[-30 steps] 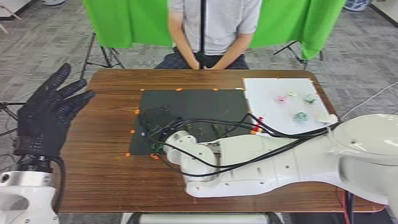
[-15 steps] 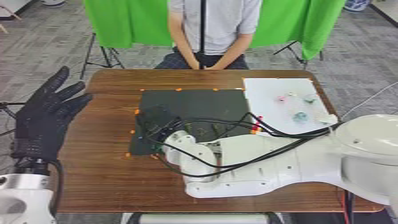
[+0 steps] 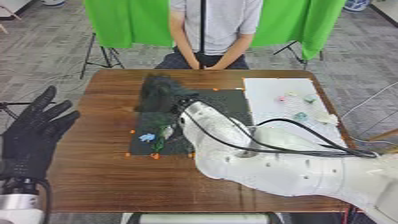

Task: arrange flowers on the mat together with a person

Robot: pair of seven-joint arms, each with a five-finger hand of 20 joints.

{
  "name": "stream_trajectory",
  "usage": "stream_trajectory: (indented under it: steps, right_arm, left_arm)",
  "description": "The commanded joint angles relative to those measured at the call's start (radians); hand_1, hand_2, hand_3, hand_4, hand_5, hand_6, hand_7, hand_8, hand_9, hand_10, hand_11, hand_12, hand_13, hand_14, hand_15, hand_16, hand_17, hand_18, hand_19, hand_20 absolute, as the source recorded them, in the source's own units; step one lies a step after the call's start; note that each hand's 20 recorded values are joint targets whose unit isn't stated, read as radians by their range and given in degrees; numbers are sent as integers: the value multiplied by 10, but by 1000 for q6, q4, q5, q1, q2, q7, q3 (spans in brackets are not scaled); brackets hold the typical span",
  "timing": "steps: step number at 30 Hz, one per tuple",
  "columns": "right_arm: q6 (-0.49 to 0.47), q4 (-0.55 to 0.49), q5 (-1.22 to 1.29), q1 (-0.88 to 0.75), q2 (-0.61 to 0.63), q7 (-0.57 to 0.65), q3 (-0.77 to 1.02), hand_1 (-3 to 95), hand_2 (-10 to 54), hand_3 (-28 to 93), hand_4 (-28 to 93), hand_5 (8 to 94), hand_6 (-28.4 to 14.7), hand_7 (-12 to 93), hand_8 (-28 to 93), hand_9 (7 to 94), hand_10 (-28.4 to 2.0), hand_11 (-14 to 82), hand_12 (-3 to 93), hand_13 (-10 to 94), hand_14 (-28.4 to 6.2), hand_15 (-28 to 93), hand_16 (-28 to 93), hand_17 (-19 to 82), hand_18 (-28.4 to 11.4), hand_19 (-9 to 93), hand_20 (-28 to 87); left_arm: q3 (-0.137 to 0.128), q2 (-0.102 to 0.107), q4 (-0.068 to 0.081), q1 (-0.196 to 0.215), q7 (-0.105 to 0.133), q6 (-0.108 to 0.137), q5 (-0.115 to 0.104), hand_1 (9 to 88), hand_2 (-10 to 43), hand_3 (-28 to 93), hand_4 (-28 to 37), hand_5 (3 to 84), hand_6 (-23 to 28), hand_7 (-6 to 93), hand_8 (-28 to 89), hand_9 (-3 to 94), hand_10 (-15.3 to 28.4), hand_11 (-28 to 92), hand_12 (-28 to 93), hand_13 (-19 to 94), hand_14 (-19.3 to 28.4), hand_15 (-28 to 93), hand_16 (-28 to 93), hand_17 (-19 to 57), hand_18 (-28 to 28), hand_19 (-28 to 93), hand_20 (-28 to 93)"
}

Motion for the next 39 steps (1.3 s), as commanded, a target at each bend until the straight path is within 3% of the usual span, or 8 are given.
stream_trajectory:
  steps: [1, 5, 11, 25, 27, 35, 38, 39]
  right_arm:
    - [46, -84, 340, -334, 162, -179, 391, 335, -80, 683, -256, 619, 14, 166, -135, 668, -147, 186, 151, 612, -147, 432, 139, 247, -253, 656, 111]
    - [30, -130, 473, -516, 210, -240, 593, 324, -70, 694, -251, 573, 8, 162, -132, 611, -155, 174, 148, 550, -163, 421, 131, 226, -265, 606, 95]
    - [89, -171, 705, -754, 245, -362, 835, 311, -66, 701, -254, 550, 5, 162, -132, 580, -159, 164, 145, 519, -174, 404, 125, 200, -275, 567, 89]
    - [168, -205, 897, -1036, 297, -482, 1045, 287, -52, 729, -258, 515, -6, 156, -128, 545, -169, 155, 147, 491, -180, 406, 128, 181, -271, 547, 101]
    - [132, -203, 917, -1050, 285, -473, 1070, 284, -49, 727, -261, 515, -7, 156, -128, 544, -169, 154, 147, 490, -180, 406, 128, 180, -271, 545, 103]
    - [140, -209, 918, -1058, 277, -476, 1074, 272, -49, 725, -265, 513, -5, 156, -126, 541, -170, 153, 147, 485, -182, 408, 126, 174, -273, 541, 110]
    - [140, -210, 924, -1061, 278, -485, 1076, 274, -50, 726, -266, 514, -6, 157, -127, 543, -170, 154, 147, 485, -182, 408, 126, 174, -273, 540, 113]
    - [137, -209, 919, -1059, 277, -483, 1076, 274, -50, 726, -266, 514, -6, 156, -128, 544, -170, 155, 147, 485, -183, 408, 126, 174, -273, 540, 113]
  left_arm:
    - [-10, 9, 8, 58, 50, 27, -57, 210, 61, 755, -244, 306, 47, 103, -85, 305, 153, 195, 119, 204, 220, 458, -55, -89, 182, 392, 166]
    - [-11, 2, 15, 64, 42, 26, -64, 209, 60, 756, -245, 307, 47, 103, -85, 304, 153, 195, 119, 204, 220, 458, -55, -91, 181, 388, 164]
    - [-12, 27, 19, 98, 82, 40, -101, 209, 62, 754, -245, 308, 48, 102, -84, 304, 153, 194, 120, 202, 220, 456, -54, -92, 179, 383, 163]
    - [15, 35, 25, 106, 104, 44, -112, 209, 62, 754, -246, 315, 42, 102, -85, 302, 150, 189, 118, 200, 217, 447, -53, -92, 176, 375, 161]
    - [12, 48, 23, 120, 124, 52, -128, 210, 63, 754, -246, 318, 41, 102, -85, 302, 150, 188, 117, 200, 216, 445, -52, -91, 176, 374, 160]
    - [21, 14, 21, 96, 83, 41, -94, 210, 63, 755, -245, 319, 39, 102, -86, 299, 149, 185, 117, 199, 214, 439, -49, -92, 175, 372, 160]
    - [27, 39, 22, 102, 103, 50, -117, 210, 64, 754, -245, 318, 39, 101, -86, 299, 149, 184, 117, 198, 214, 438, -49, -91, 175, 371, 160]
    - [28, 55, 19, 117, 130, 60, -135, 210, 63, 755, -245, 318, 40, 101, -86, 299, 149, 184, 118, 198, 214, 438, -48, -91, 175, 371, 160]
